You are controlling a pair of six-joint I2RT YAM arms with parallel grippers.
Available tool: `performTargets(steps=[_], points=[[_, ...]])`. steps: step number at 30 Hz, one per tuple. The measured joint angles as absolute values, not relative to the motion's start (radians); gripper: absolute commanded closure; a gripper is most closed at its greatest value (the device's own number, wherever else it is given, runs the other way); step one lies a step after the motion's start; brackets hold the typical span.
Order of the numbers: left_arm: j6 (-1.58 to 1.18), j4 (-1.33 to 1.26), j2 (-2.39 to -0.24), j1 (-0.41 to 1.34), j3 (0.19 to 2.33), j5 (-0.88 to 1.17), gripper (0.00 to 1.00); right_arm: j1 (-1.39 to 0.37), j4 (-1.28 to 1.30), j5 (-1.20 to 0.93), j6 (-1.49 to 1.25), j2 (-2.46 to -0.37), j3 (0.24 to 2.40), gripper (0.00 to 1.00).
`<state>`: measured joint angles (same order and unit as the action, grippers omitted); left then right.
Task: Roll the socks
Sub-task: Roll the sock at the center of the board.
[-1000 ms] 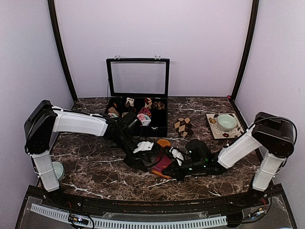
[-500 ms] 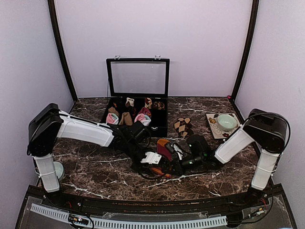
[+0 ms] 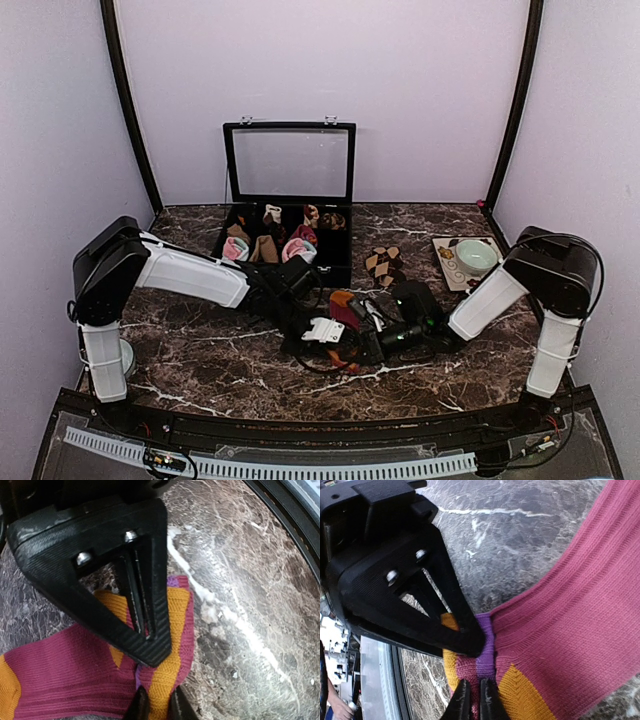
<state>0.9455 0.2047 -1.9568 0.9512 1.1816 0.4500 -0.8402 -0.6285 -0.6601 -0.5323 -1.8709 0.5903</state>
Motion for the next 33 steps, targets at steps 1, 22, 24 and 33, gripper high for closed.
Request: performTargets(steps=[1,22,24,33], points=[[0.938,0.212,-1.959,0.951,1.188,0.452,0.92,-0.838,-0.627,-0.657,-0.537,-1.869,0.590,0.86],[0.746,0.448,-2.164,0.826,1.415,0.819,1.00,-0.843,-0.611,-0.366,-0.426,-1.449,0.270,0.63],[0.725,0.464,-2.179,0.815,1.426,0.848,1.00,-0.851,-0.599,-0.347,-0.367,-1.360,0.246,0.64],[0.642,0.496,-2.210,0.796,1.449,0.908,1.00,-0.893,-0.506,-0.378,-0.088,-1.360,0.357,0.67]])
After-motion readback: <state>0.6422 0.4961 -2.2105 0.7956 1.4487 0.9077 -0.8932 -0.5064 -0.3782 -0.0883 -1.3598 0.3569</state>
